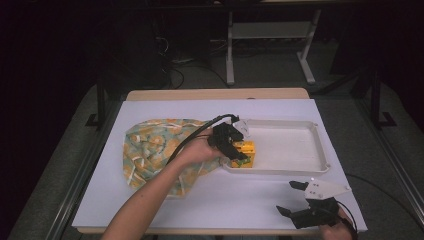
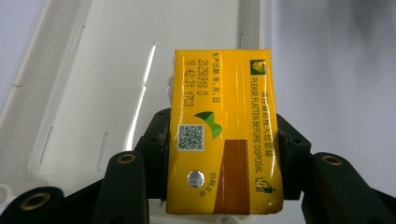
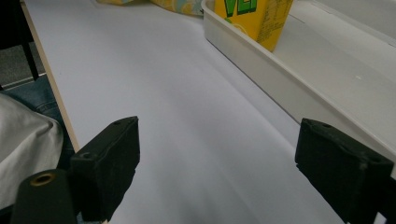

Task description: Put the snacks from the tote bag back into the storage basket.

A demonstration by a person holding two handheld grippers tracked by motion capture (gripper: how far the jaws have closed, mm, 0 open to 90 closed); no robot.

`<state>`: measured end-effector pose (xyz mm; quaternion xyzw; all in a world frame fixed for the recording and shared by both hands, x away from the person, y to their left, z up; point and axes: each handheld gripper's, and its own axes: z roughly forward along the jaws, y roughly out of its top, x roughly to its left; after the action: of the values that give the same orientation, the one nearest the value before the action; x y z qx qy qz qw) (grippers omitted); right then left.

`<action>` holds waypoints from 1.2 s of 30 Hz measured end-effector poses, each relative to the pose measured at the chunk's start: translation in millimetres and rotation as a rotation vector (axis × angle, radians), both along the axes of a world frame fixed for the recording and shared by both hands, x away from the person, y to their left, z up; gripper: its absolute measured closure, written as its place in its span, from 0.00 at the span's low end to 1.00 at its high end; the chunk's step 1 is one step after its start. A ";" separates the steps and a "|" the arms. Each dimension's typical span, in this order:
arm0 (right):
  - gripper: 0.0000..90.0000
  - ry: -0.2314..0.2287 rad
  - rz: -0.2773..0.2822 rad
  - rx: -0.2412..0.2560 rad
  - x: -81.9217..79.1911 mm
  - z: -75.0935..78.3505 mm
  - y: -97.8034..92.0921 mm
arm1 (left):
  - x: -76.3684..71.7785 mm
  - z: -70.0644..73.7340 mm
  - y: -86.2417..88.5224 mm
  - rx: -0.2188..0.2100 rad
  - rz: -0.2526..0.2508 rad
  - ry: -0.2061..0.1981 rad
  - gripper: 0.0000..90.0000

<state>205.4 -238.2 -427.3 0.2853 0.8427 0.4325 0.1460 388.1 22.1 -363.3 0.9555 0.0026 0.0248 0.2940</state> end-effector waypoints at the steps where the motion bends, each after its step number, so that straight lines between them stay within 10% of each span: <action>1: 0.15 0.000 0.000 0.000 0.1 0.0 0.1 | -0.3 -0.1 0.3 -0.002 -0.003 -0.003 0.55; 36: 0.15 0.005 -0.001 -0.001 -0.3 -0.3 0.4 | -0.8 -0.5 1.8 -0.002 0.023 0.025 0.52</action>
<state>205.1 -237.9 -427.5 0.2870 0.8431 0.4314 0.1442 387.3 23.9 -363.8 0.9554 0.0171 0.0162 0.2945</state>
